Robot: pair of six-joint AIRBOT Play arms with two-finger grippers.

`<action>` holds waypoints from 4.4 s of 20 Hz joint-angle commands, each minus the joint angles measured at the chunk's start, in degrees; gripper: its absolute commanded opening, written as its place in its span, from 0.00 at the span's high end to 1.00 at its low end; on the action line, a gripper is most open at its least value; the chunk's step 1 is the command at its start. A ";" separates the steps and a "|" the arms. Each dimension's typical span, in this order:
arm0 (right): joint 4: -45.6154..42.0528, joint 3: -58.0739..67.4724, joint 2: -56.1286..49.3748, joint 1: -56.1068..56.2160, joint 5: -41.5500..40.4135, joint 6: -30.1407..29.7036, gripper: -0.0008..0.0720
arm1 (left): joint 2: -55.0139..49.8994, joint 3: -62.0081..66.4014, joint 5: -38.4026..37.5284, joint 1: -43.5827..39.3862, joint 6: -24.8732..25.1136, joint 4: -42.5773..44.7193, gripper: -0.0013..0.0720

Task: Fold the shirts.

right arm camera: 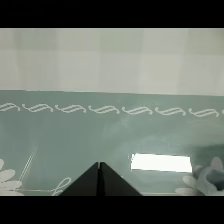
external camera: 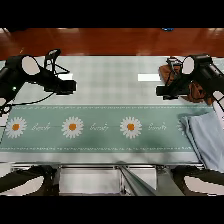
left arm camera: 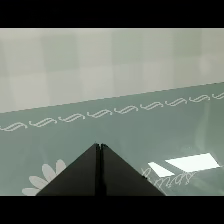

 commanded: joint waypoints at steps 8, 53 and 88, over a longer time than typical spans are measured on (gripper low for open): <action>0.00 0.07 -0.02 0.04 0.00 0.00 0.95 | 0.00 0.00 0.02 -0.04 0.02 0.02 0.96; 13.20 12.52 -16.06 -25.57 -14.71 -13.11 0.95 | 23.91 -26.97 14.86 13.31 -1.27 2.14 0.29; -6.08 21.70 11.47 35.78 -13.66 0.02 0.95 | 47.80 -25.31 0.44 7.06 -0.46 -6.27 0.29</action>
